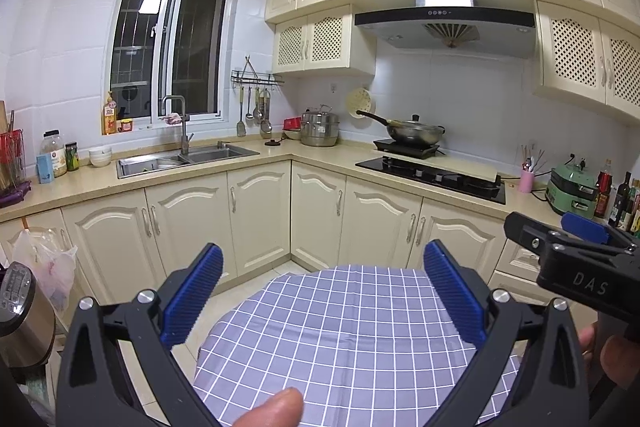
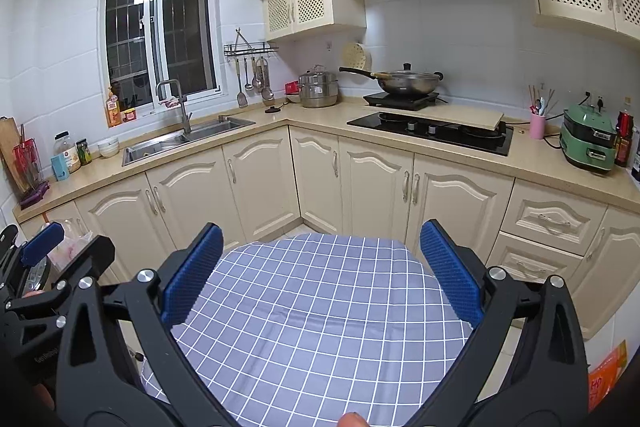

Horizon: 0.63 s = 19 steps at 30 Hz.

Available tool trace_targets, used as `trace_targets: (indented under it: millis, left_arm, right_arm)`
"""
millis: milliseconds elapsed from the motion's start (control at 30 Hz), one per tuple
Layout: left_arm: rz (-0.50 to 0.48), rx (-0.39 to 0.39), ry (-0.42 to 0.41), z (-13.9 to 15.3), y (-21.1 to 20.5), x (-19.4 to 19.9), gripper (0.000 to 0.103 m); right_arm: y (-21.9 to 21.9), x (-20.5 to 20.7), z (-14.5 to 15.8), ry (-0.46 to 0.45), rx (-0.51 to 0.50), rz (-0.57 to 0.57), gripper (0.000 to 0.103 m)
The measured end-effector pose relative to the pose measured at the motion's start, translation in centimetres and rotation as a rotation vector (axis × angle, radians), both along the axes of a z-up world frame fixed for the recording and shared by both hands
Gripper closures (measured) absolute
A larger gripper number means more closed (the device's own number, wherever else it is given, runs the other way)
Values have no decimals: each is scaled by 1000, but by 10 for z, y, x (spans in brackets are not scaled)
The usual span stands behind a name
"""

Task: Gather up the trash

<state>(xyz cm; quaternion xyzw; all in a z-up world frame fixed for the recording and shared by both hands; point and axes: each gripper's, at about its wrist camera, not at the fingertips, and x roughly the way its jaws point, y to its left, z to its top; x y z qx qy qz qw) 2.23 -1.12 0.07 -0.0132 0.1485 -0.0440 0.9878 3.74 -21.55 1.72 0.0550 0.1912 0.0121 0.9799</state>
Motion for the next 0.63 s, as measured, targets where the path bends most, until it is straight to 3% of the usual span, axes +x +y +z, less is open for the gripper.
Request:
trace_targets:
  millis: [400,633]
  left_arm:
    - [5,-3,-37,-2,-4,-1,5]
    - [11,15,-16,-4,-8,6,5]
  right_arm:
    - [1,8,-7,18,13,7,6]
    - [1,10,-11,24,17,10,6]
